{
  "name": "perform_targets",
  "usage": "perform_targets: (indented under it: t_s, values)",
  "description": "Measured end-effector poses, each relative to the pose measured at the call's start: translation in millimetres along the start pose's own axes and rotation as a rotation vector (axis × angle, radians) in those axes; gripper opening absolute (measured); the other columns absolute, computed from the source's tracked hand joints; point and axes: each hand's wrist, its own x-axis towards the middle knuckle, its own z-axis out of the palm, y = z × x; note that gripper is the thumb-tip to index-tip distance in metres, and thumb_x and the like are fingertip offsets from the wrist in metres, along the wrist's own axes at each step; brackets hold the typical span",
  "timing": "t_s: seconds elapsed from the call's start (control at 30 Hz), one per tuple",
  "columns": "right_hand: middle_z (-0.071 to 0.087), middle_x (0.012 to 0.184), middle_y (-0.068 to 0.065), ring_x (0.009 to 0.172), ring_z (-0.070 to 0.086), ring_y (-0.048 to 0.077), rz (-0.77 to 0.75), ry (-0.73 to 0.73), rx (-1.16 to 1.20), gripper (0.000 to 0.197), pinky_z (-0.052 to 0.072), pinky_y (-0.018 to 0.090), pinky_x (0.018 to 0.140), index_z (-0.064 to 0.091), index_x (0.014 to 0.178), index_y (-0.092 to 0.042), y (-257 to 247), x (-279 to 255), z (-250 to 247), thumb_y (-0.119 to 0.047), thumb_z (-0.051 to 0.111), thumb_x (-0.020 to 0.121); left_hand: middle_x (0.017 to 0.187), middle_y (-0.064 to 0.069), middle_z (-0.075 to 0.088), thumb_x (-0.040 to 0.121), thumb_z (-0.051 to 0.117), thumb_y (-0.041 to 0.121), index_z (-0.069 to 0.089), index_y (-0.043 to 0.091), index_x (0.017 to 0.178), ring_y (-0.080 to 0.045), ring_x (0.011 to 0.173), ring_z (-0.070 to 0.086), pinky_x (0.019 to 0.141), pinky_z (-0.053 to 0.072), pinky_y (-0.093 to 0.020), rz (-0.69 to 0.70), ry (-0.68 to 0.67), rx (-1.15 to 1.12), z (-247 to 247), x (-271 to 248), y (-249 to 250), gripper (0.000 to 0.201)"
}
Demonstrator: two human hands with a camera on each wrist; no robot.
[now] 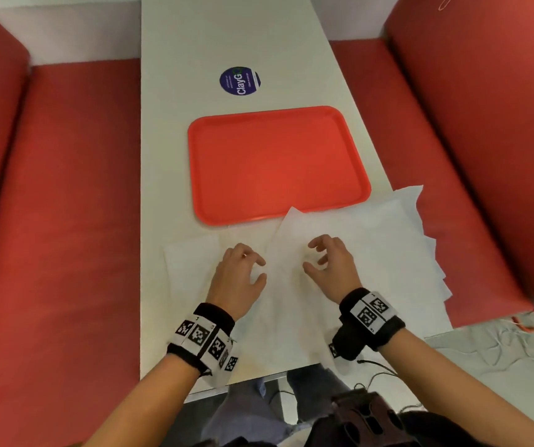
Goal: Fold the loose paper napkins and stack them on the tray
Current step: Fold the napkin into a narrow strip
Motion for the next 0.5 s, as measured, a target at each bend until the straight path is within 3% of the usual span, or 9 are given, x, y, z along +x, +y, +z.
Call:
perform_targets:
  t_s: [0.13,0.3,0.4,0.5]
  values:
    - [0.051,0.116,0.006,0.104,0.056,0.026,0.154,0.06,-0.108,0.039,0.045,0.031,0.086,0.058,0.116,-0.015,59,6,-48,-0.018,0.073,0.08,0.126,0.001,0.05,0.093,0.057,0.034,0.056,0.018,0.127,-0.02,0.118,0.045,0.097,0.042,-0.036,0.0,-0.106,0.075,37,17,39,0.038]
    - [0.043,0.138,0.009,0.127,0.038,0.03,0.261,0.038,-0.165,0.067,0.033,0.036,0.105,0.048,0.135,-0.013,95,11,-76,-0.027,0.078,0.076,0.14,-0.003,0.037,0.086,0.061,0.052,0.03,0.022,0.146,-0.024,0.126,0.037,0.098,0.04,-0.039,-0.106,-0.167,0.235,66,27,57,0.074]
    - [0.037,0.143,0.007,0.129,0.032,0.03,0.276,0.041,-0.21,0.081,0.035,0.042,0.106,0.04,0.141,-0.019,99,13,-77,-0.034,0.08,0.072,0.136,-0.003,0.041,0.082,0.062,0.059,0.026,0.02,0.147,-0.024,0.122,0.039,0.097,0.037,-0.037,-0.153,-0.161,0.327,74,28,62,0.084]
    - [0.039,0.14,0.004,0.125,0.036,0.029,0.286,0.051,-0.27,0.086,0.035,0.045,0.101,0.037,0.141,-0.025,100,16,-77,-0.04,0.081,0.069,0.129,-0.001,0.048,0.082,0.065,0.054,0.036,0.019,0.141,-0.023,0.119,0.042,0.097,0.036,-0.035,-0.19,-0.116,0.265,78,28,64,0.074]
